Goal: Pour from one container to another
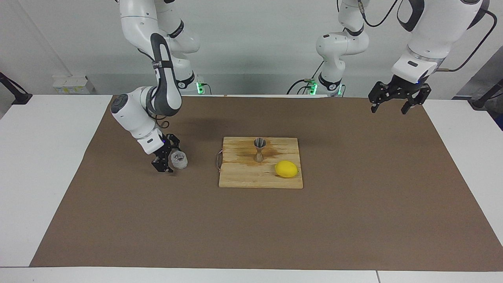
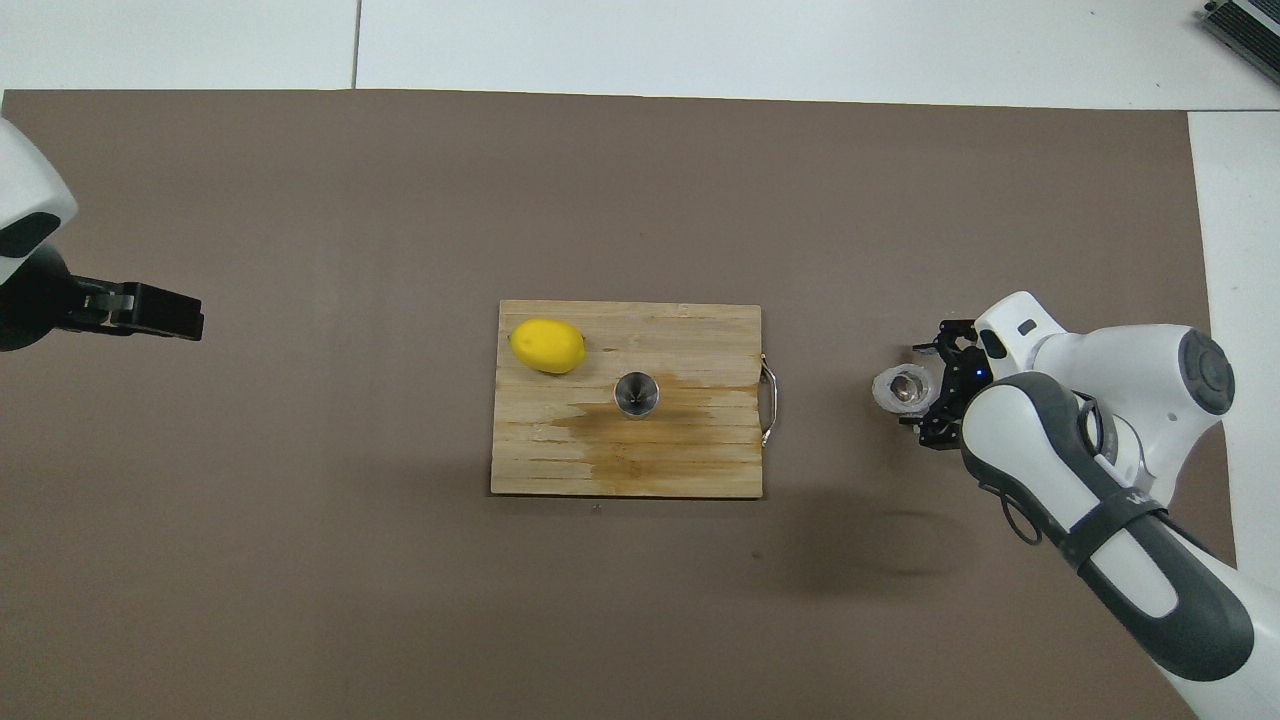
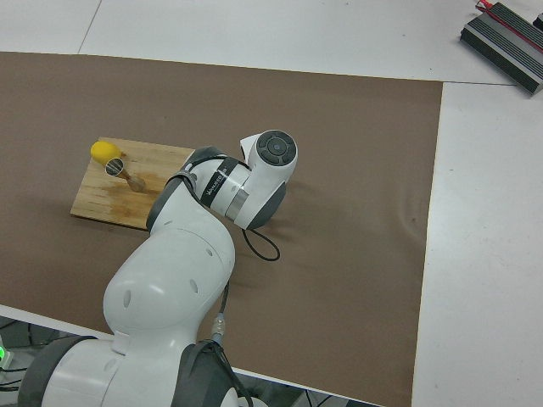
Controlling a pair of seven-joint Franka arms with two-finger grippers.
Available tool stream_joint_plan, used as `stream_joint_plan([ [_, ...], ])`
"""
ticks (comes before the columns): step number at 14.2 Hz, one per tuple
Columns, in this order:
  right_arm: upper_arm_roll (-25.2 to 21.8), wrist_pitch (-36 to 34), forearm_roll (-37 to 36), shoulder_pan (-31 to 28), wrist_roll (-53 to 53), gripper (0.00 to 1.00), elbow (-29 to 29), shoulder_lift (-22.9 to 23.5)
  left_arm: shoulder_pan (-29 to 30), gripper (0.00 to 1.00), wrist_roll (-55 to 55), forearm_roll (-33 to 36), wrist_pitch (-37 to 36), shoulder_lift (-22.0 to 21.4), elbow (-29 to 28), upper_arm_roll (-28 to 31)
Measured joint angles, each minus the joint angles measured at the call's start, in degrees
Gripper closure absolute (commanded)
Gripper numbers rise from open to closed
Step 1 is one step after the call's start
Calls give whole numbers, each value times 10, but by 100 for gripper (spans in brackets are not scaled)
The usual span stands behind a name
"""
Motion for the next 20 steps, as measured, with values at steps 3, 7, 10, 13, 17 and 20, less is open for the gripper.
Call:
stream_joint_plan([
  [3,0,0,0,6,0,0,-3,0,1,0,0,-4,-7,-5,1,7],
  [7,0,1,1,15,0,0,-12,0,1,0,9,-26,-6,-4,5,9],
  [10,0,3,1,18,0,0,-13,0,1,0,13,-26,-7,-3,5,9],
  [13,0,7,2,21,0,6,-13,0,1,0,13,-26,-6,2,6,9],
  [17,0,9,2,22,0,20,-13,0,1,0,28,-26,-6,9,6,9],
  [20,0,10,2,22,0,21,-13,0,1,0,36,-26,-6,9,6,9],
])
